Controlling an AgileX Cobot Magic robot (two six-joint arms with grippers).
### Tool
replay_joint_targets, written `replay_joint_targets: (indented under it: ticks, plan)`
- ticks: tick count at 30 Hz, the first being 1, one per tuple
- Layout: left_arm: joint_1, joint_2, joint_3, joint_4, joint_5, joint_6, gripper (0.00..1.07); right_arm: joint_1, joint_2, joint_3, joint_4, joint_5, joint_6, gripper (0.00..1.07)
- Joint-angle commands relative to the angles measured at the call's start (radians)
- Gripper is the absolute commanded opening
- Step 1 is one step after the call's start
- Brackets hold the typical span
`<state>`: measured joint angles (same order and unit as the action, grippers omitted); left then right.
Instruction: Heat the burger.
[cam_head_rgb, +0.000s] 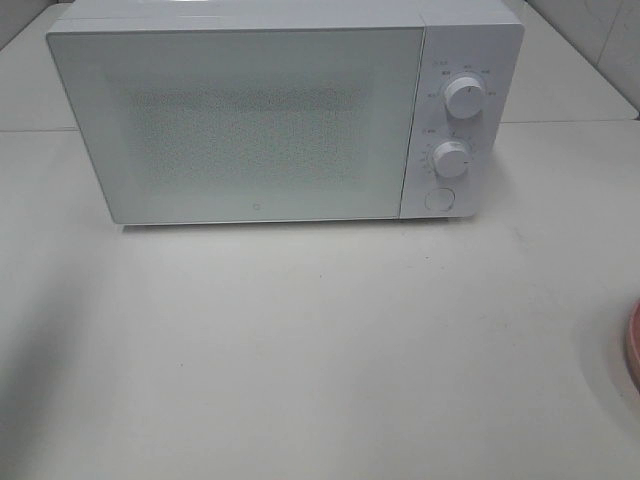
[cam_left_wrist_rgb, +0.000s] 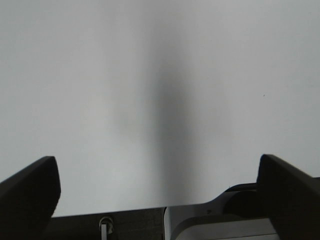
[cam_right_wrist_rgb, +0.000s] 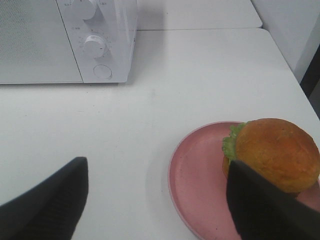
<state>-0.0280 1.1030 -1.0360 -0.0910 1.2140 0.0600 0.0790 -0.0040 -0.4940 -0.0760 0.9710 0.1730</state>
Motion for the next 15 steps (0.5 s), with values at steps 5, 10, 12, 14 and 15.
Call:
replay_joint_targets:
  ticks: [5, 10, 12, 14, 15]
  plan:
    - [0.021, -0.206, 0.178, -0.001, 0.025, 0.004, 1.01, -0.004, -0.028, 0.000, -0.003, -0.009, -0.003, 0.73]
    - [0.021, -0.370, 0.281, 0.026, 0.029, 0.004, 1.01, -0.004, -0.028, 0.000, -0.003, -0.009, -0.003, 0.73]
    - [0.021, -0.487, 0.324, 0.051, 0.031, 0.003, 1.01, -0.004, -0.028, 0.000, -0.003, -0.009, -0.003, 0.73]
    - [0.020, -0.553, 0.346, 0.060, 0.031, 0.003, 1.01, -0.004, -0.028, 0.000, -0.003, -0.009, -0.003, 0.73]
    - [0.020, -0.586, 0.357, 0.060, 0.029, 0.003, 1.01, -0.004, -0.028, 0.000, -0.003, -0.009, -0.003, 0.73]
